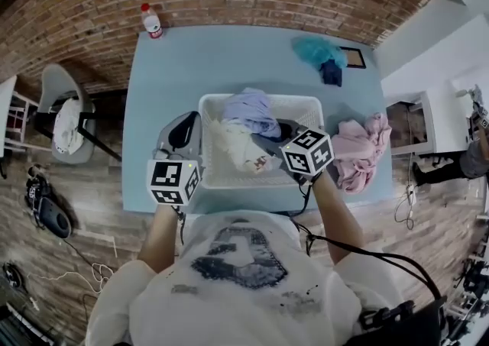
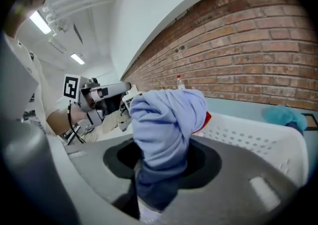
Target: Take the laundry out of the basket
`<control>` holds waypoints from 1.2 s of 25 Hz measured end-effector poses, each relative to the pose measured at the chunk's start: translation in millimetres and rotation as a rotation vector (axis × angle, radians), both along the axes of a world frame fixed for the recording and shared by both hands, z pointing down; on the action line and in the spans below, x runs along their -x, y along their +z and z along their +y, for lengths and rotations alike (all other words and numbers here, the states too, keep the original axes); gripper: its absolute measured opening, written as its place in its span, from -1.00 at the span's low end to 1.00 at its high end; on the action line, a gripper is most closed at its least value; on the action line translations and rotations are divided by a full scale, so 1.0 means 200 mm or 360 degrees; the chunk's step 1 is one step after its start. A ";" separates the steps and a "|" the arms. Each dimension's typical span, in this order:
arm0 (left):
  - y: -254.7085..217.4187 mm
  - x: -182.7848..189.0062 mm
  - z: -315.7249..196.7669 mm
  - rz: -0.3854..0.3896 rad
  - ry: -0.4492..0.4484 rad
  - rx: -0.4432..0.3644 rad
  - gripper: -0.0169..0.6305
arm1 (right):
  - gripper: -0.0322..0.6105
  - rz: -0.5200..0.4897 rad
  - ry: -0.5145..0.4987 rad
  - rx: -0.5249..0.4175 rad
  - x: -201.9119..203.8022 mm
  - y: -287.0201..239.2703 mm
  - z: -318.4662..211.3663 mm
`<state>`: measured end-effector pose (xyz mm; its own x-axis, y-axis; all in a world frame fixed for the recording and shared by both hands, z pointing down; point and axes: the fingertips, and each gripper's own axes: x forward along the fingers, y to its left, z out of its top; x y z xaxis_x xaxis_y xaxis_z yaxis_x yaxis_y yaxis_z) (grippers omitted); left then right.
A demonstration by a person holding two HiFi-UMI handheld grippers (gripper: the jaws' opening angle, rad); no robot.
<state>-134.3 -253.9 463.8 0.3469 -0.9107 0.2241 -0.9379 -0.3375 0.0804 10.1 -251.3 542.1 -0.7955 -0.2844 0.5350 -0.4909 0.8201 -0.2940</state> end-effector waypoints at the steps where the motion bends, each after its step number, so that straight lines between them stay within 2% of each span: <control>1: -0.01 -0.02 0.00 -0.0001 0.0004 -0.0009 -0.98 | -0.34 -0.0016 0.0041 -0.0023 -0.02 -0.04 0.00; 4: -0.06 -0.08 0.01 -0.0007 0.0025 -0.0042 -0.98 | -0.34 -0.0077 0.0164 -0.0063 -0.08 -0.15 0.01; 8: -0.13 -0.16 0.02 -0.0028 0.0040 -0.0093 -0.98 | -0.34 -0.0244 0.0330 -0.0074 -0.18 -0.34 -0.01; 14: -0.26 -0.27 0.04 -0.0040 -0.0016 -0.0163 -0.98 | -0.32 -0.0475 0.0527 -0.0130 -0.33 -0.61 -0.02; 23: -0.45 -0.41 0.05 -0.0048 -0.0100 -0.0239 -0.98 | -0.32 -0.0559 0.0594 -0.0346 -0.53 -0.95 -0.05; 30: -0.58 -0.48 0.07 -0.0073 -0.0110 -0.0295 -0.98 | -0.33 -0.0608 0.0601 -0.0441 -0.59 -1.08 -0.03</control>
